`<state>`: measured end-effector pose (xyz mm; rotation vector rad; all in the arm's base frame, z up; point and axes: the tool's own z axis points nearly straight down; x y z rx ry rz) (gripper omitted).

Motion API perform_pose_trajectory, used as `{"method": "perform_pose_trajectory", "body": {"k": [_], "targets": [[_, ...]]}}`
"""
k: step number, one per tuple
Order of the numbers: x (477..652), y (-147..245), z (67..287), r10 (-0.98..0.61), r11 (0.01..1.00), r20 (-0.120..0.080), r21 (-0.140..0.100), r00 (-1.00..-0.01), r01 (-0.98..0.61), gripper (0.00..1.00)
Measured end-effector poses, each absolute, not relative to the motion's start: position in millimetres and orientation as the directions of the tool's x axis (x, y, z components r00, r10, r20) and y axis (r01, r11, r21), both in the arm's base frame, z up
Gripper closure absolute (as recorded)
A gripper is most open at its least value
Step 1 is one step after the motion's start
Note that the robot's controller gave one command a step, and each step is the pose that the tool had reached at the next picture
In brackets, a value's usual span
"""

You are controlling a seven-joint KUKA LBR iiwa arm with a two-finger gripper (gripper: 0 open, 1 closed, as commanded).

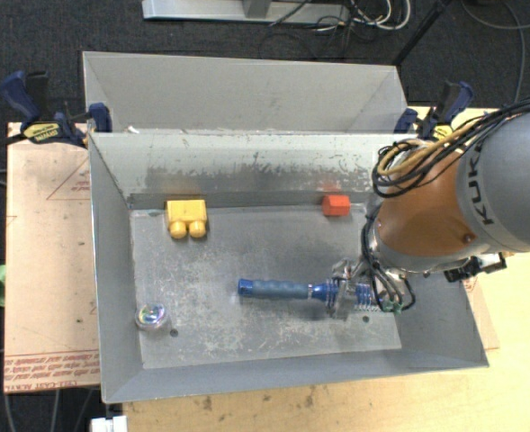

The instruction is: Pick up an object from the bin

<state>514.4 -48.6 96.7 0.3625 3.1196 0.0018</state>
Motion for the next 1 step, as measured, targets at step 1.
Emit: {"method": "perform_pose_trajectory", "body": {"k": [1], "targets": [[516.3,-48.4,195.4,0.228,0.974,-0.009,0.002,-0.974,0.228,1.00]]}}
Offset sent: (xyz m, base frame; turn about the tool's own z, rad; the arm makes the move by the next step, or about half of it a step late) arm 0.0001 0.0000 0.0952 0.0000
